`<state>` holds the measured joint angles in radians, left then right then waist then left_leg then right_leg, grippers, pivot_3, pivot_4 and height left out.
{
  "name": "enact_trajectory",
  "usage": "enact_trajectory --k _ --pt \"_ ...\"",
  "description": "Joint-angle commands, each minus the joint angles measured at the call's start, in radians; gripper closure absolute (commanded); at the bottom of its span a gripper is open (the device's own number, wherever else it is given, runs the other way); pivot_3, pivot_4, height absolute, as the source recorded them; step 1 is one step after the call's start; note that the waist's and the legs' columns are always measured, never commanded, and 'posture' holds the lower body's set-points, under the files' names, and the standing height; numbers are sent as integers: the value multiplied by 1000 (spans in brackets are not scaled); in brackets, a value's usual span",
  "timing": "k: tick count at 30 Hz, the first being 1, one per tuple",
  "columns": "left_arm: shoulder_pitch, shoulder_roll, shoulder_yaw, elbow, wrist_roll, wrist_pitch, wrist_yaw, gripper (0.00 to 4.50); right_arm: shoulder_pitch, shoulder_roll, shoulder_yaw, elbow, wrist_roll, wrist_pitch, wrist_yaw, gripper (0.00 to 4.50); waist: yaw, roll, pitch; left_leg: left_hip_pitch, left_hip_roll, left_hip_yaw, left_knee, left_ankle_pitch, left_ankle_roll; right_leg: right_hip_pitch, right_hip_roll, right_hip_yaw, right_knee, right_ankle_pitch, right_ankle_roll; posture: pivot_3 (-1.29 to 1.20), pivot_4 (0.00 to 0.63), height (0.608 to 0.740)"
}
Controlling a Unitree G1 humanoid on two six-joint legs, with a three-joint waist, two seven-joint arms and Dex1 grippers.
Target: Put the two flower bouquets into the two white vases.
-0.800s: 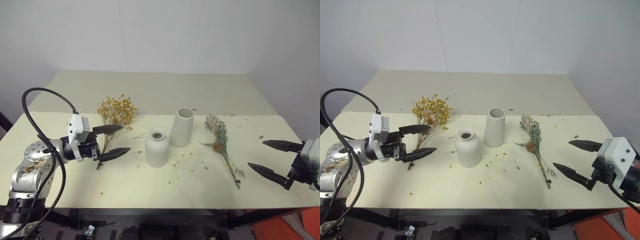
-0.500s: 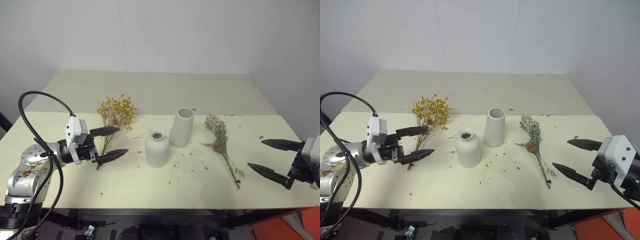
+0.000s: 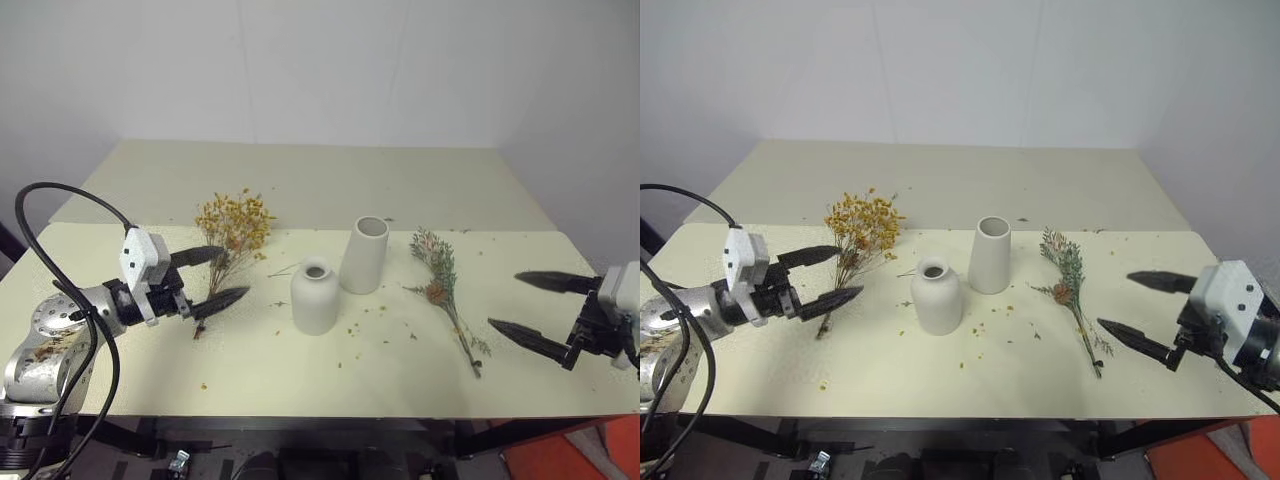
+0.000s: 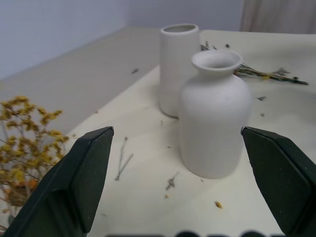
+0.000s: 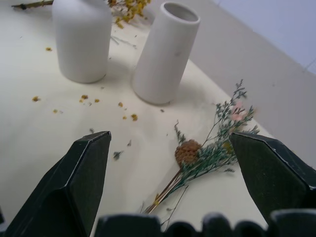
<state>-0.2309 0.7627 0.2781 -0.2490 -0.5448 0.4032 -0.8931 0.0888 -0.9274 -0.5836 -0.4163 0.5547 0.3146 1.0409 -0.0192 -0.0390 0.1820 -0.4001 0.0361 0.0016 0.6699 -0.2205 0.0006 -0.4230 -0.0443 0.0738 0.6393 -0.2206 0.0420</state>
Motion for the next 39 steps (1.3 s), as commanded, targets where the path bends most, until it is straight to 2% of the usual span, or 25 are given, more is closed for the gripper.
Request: enact_trajectory --k 1,5,9,11,14,17,25,31,39 --pt "-64 -3 8 -118 167 62 278 0 -124 -74 28 -87 14 77 -98 13 -3 0 0 0 0 0 0 0 0 0 0 0 0 0 0 0 150 740" --pt "-161 8 -21 -169 192 281 420 0 -269 -121 101 -130 64 162 -148 13 2 -1 0 1 0 -1 0 0 0 1 1 -1 1 1 1 0 150 740" --pt "-338 75 -132 -107 153 726 438 0 -415 -148 247 -178 86 229 -170 13 3 -1 0 0 0 -1 0 0 0 -1 1 -1 0 0 0 0 150 740" --pt "-417 58 -153 -88 145 896 468 0 -476 -167 335 -187 43 252 -176 13 1 -1 0 -1 -1 -1 0 0 0 -1 1 -1 0 0 1 0 150 740" --pt "-470 44 -173 -111 130 1017 475 0 -534 -167 421 -170 2 260 -171 13 0 -1 0 -3 -1 -2 0 0 0 -2 0 -1 -2 0 1 0 150 740" --pt "-541 20 -180 -59 117 1169 478 0 -580 -167 479 -149 -11 276 -150 13 0 -1 0 -6 -1 -2 -2 0 0 -4 1 -2 -6 1 1 0 150 740" --pt "-627 -47 -248 162 196 1211 600 0 -652 -171 547 -130 -20 334 -111 13 3 -1 0 -7 -1 -2 -2 0 0 -4 0 -2 -7 1 0 0 150 740" --pt "-640 -71 -301 241 233 1191 624 0 -618 -178 523 -153 -30 353 -114 13 4 -1 0 -7 -1 -3 -2 0 0 -4 0 -2 -7 4 -4 0 150 740" --pt "-697 -118 -350 421 265 1064 593 0 -575 -181 474 -199 -16 398 -137 13 5 -1 0 -7 -2 -3 -2 0 0 -4 0 -2 -7 6 -6 0 150 740"
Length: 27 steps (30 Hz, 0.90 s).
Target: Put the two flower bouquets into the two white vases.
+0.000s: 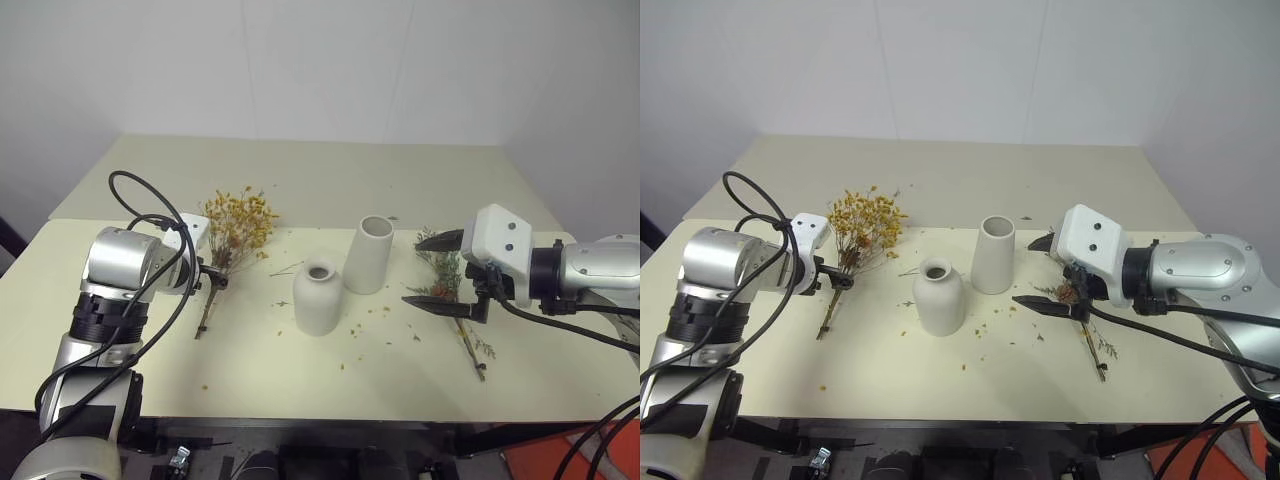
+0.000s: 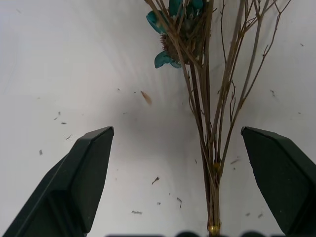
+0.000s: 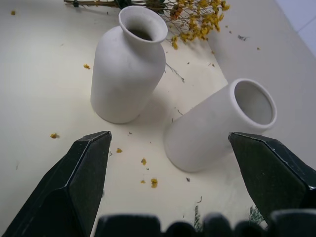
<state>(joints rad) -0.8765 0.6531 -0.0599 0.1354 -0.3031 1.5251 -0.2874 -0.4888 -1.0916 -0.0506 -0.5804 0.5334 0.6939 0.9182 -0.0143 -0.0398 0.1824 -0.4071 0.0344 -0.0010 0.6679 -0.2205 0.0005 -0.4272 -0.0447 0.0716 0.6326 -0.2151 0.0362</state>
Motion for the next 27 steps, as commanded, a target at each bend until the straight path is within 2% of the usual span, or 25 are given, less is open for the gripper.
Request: enact_trajectory --k 1,4,7,19,22,24,27 --pt "-60 -15 -17 56 27 -71 -15 0 8 -18 -65 -39 5 24 -17 13 0 0 0 0 0 0 0 0 0 0 0 0 0 0 0 0 150 740" --pt "-72 -13 -67 96 41 -90 -32 0 18 -22 -79 -51 6 39 -22 13 0 0 0 0 0 0 0 0 0 0 0 0 0 0 0 0 150 740" --pt "-73 -9 -92 99 48 -91 -50 575 22 -22 -91 -60 9 52 -24 0 -3 0 0 -1 0 0 0 0 0 0 0 0 -1 0 0 0 150 740" --pt "-77 -15 -93 117 83 -105 -46 4478 23 -21 -97 -64 13 60 -12 0 -1 0 0 -1 0 0 0 0 0 0 0 0 0 1 0 0 150 740" --pt "-57 -54 -3 101 122 -182 40 4478 35 -20 -104 -66 15 53 -3 0 0 0 0 -1 0 0 0 0 0 0 0 0 0 1 0 0 150 740" --pt "-17 -80 73 36 140 -319 95 4478 49 -15 -118 -69 16 45 -3 0 1 0 0 -1 0 0 1 0 0 0 0 0 0 1 0 0 150 740" --pt "12 -105 162 -54 114 -474 89 4478 72 -10 -143 -75 17 39 -9 0 1 0 0 -2 0 0 1 0 0 0 -1 0 -1 2 -1 0 150 740"
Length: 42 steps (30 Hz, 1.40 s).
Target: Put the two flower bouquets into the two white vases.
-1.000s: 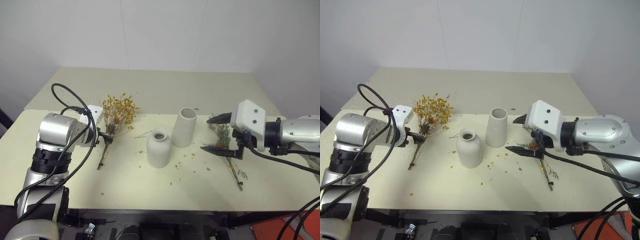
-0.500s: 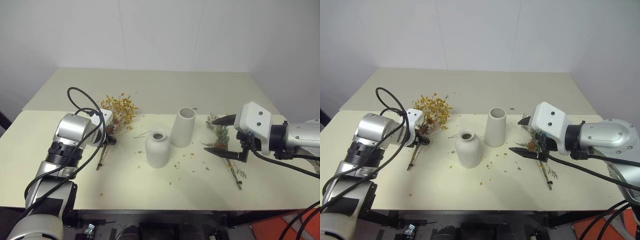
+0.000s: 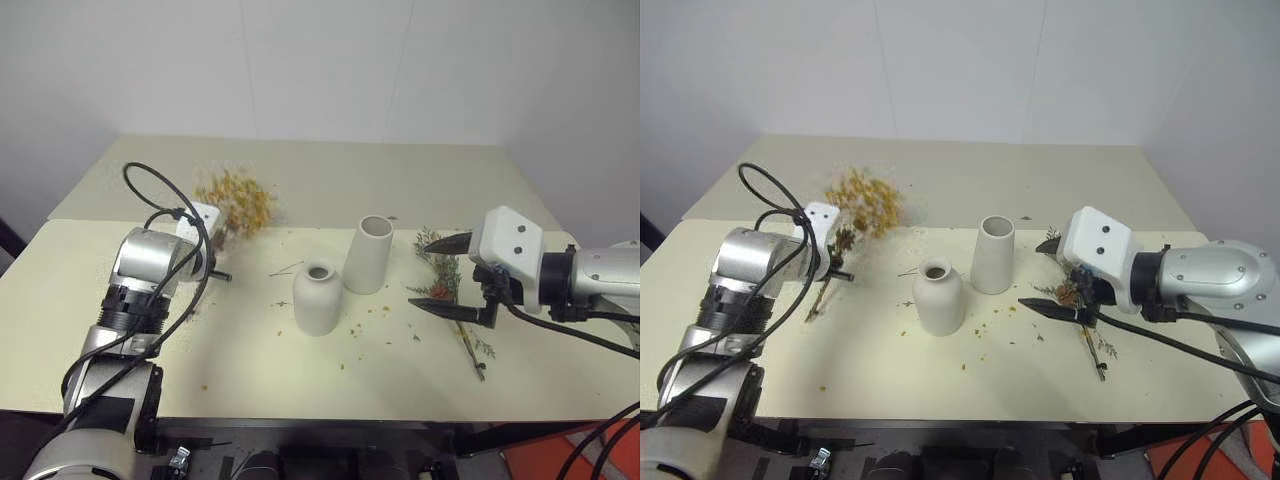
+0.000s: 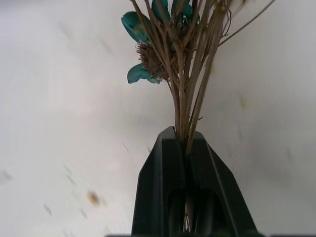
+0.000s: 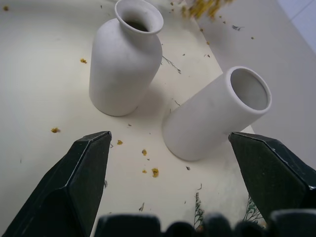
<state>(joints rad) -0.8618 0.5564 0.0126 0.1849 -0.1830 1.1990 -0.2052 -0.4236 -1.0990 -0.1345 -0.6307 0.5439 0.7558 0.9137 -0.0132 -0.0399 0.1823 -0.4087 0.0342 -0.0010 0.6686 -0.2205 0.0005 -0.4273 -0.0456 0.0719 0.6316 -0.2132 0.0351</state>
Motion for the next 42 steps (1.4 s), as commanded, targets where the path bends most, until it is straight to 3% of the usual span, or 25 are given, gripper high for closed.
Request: enact_trajectory --k 1,5,9,10,14,25,33,42 --pt "-5 -18 118 -125 -23 -181 -2 4478 14 -1 -66 -27 4 -25 -8 0 1 0 0 0 0 0 0 0 0 0 0 0 0 0 0 0 150 740" --pt "-72 -89 261 -171 -144 -325 -53 4478 47 17 -87 -45 -2 -20 -40 0 3 0 0 0 0 0 0 0 0 0 0 0 0 1 0 0 150 740" --pt "-141 -121 264 -128 -204 -411 -138 4478 93 38 -104 -69 -12 -12 -82 0 7 0 0 0 -1 0 3 0 0 2 0 0 -1 1 2 0 150 740" --pt "-162 -141 292 -104 -273 -402 -192 4478 110 44 -112 -76 -14 -8 -93 0 7 0 0 0 -1 0 3 0 0 3 0 0 -1 2 2 0 150 740" --pt "-154 -270 325 -60 -358 -674 -334 4478 208 67 -171 -118 -8 6 -122 0 10 0 0 0 -1 0 5 0 0 4 -1 0 -2 2 3 0 150 740" --pt "-212 -328 406 201 -657 -730 -741 4478 492 169 -262 -214 -70 6 -238 0 -3 0 0 0 0 0 10 0 0 5 1 1 0 0 10 0 150 740" --pt "-224 -255 277 266 -647 -626 -1019 4478 549 217 -267 -249 -96 5 -286 0 -2 0 0 0 -1 0 10 0 0 5 1 1 -1 0 11 0 150 740" --pt "-164 -223 170 307 -528 -715 -1161 4478 567 232 -273 -251 -106 2 -304 0 -4 0 0 1 0 0 10 0 0 5 2 1 0 0 11 0 150 740"
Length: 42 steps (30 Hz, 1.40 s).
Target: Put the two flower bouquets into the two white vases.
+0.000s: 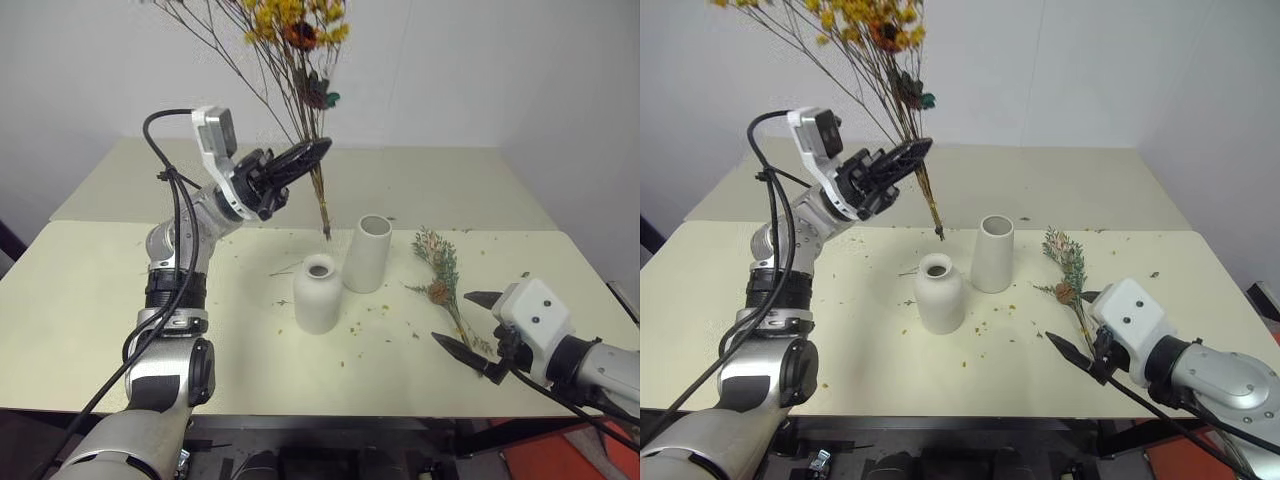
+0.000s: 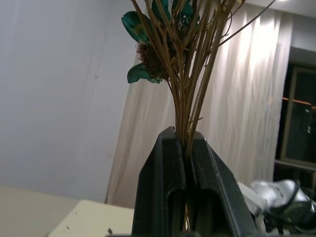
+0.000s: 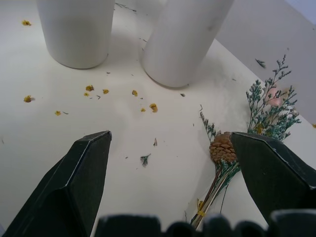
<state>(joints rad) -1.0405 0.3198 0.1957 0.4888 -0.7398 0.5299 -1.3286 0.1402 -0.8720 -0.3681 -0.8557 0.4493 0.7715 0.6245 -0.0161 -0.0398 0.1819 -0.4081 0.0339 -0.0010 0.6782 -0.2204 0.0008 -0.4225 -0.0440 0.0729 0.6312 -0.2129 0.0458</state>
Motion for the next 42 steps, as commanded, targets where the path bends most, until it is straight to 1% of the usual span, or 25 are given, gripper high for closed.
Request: enact_trajectory --k 1,5,12,17,21,27,29,31,39,42 --pt "20 14 -13 7 34 -55 -44 4478 4 5 -41 -26 -11 -13 -13 0 -1 0 0 0 0 0 0 0 0 0 0 0 0 0 0 0 150 740" --pt "51 26 -24 11 49 -62 -80 4478 -2 -1 -40 -15 -13 -16 -5 0 1 0 0 -1 0 0 0 0 0 0 0 0 0 0 0 0 150 740" --pt "74 9 -10 -1 38 -67 -67 4478 -15 -14 -38 10 -18 -18 7 0 3 0 0 0 0 0 0 0 0 0 0 0 0 0 0 0 150 740" --pt "110 -6 -27 -18 60 -125 -85 4478 -20 -17 -38 14 -20 -20 14 0 2 0 0 -1 0 0 0 0 0 0 0 0 0 0 0 0 150 740" --pt "144 1 -46 -39 55 -131 -148 4478 -17 -15 -41 12 -18 -15 16 0 1 0 0 0 0 0 0 0 0 0 0 0 0 0 0 0 150 740" --pt "164 -25 -59 -23 98 -201 -125 4478 -9 -15 -53 8 -17 -9 19 0 2 0 0 0 0 0 0 0 0 0 0 0 0 0 0 0 150 740" --pt "174 -33 -60 -24 108 -233 -123 3969 -12 -16 -52 4 -16 -4 18 0 2 0 0 0 0 0 0 0 0 0 0 0 0 0 0 0 150 740" --pt "185 -34 -62 -32 108 -236 -130 3562 -16 -17 -49 -1 -12 0 19 0 2 0 0 -1 0 0 0 0 0 0 0 0 0 0 0 0 150 740" --pt "211 -27 -64 -58 104 -243 -143 983 -36 -23 -35 7 -7 -8 29 0 1 0 0 0 0 0 0 0 0 0 0 0 0 0 0 0 150 740" --pt "228 -11 -76 -91 111 -245 -165 61 -44 -25 -34 12 -6 -10 34 0 2 0 0 -1 0 0 0 0 0 0 0 0 0 0 0 0 150 740"
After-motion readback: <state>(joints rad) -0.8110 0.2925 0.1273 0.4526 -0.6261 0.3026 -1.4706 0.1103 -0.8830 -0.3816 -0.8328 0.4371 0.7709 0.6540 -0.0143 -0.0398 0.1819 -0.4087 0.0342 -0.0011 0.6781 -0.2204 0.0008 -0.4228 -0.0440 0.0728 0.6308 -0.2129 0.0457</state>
